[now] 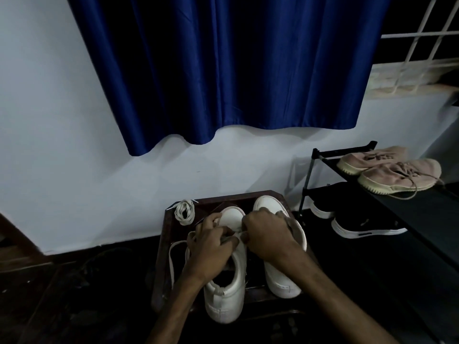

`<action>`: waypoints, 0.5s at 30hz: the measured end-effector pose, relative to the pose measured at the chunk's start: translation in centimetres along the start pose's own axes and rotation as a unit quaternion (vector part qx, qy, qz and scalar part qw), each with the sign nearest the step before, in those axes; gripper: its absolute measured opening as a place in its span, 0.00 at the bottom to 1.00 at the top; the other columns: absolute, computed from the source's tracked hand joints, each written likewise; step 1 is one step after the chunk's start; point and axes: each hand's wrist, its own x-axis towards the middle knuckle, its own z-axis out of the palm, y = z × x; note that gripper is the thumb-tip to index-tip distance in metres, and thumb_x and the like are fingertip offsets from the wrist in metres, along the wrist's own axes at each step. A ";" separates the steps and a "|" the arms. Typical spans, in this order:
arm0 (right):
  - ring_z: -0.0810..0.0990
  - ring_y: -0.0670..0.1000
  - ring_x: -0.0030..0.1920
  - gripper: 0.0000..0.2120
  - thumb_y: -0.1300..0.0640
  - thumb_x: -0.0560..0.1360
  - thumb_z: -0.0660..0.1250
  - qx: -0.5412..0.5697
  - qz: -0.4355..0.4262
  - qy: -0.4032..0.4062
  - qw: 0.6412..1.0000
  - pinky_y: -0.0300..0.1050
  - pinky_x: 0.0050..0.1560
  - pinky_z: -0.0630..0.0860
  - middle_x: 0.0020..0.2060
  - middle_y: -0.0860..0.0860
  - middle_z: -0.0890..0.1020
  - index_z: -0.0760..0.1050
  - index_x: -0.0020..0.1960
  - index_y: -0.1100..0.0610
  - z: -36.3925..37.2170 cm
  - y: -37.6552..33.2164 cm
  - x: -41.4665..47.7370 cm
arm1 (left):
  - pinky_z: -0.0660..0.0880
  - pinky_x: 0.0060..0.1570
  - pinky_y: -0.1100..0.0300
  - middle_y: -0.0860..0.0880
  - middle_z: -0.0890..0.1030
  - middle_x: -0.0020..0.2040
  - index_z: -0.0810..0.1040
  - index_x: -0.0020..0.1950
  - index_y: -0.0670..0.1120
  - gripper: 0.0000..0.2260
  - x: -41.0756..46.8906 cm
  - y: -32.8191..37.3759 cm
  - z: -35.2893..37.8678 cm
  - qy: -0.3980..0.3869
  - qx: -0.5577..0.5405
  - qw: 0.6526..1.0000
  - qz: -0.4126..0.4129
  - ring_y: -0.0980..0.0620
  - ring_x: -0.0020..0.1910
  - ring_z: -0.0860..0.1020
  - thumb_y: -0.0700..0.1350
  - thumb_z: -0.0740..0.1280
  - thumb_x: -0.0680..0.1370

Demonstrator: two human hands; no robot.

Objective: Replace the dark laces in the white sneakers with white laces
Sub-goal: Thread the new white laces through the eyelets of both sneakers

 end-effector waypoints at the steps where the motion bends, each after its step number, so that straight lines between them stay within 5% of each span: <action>1: 0.76 0.55 0.58 0.08 0.54 0.76 0.63 0.029 0.000 0.000 1.000 0.55 0.61 0.69 0.52 0.51 0.81 0.79 0.51 0.52 -0.6 0.3 -0.3 | 0.56 0.72 0.45 0.60 0.66 0.67 0.73 0.36 0.61 0.03 -0.1 0.1 0.0 0.000 -0.006 1.000 -0.005 0.58 0.69 0.62 0.57 0.61 0.66; 4: 0.80 0.50 0.49 0.02 0.51 0.73 0.68 0.121 -0.003 -0.018 0.992 0.48 0.54 0.76 0.43 0.46 0.82 0.79 0.44 0.48 -4.0 2.8 -2.1 | 0.52 0.73 0.46 0.62 0.66 0.66 0.76 0.38 0.58 0.05 -0.2 0.3 0.0 0.004 -0.006 1.000 -0.013 0.59 0.69 0.61 0.58 0.64 0.68; 7: 0.80 0.46 0.43 0.06 0.49 0.73 0.71 0.156 0.050 -0.034 0.986 0.45 0.48 0.77 0.38 0.42 0.80 0.77 0.38 0.45 -8.0 7.0 -3.9 | 0.50 0.69 0.50 0.64 0.64 0.65 0.80 0.42 0.56 0.09 -0.4 0.7 -0.1 0.016 0.004 1.000 -0.016 0.59 0.68 0.61 0.57 0.64 0.68; 9: 0.78 0.47 0.53 0.03 0.45 0.73 0.70 0.068 0.080 -0.040 0.994 0.51 0.54 0.76 0.48 0.43 0.80 0.78 0.46 0.42 -8.6 8.2 -4.0 | 0.50 0.70 0.50 0.63 0.64 0.65 0.80 0.41 0.55 0.06 -0.4 0.7 0.0 0.021 -0.010 1.000 -0.014 0.59 0.68 0.60 0.55 0.66 0.70; 12: 0.67 0.50 0.68 0.18 0.44 0.74 0.68 0.038 0.040 -0.065 0.996 0.58 0.66 0.67 0.64 0.44 0.74 0.74 0.63 0.43 -6.6 5.7 -2.6 | 0.55 0.71 0.44 0.63 0.64 0.64 0.77 0.37 0.58 0.07 -0.5 0.3 0.1 0.018 -0.032 0.999 -0.004 0.59 0.68 0.61 0.58 0.63 0.66; 15: 0.69 0.50 0.66 0.13 0.44 0.77 0.65 0.047 -0.004 -0.029 0.998 0.62 0.68 0.60 0.61 0.45 0.76 0.79 0.59 0.46 -3.6 2.0 -0.5 | 0.58 0.70 0.41 0.62 0.64 0.66 0.76 0.37 0.59 0.13 -0.5 0.4 0.1 0.020 -0.033 0.999 -0.001 0.57 0.69 0.60 0.64 0.60 0.62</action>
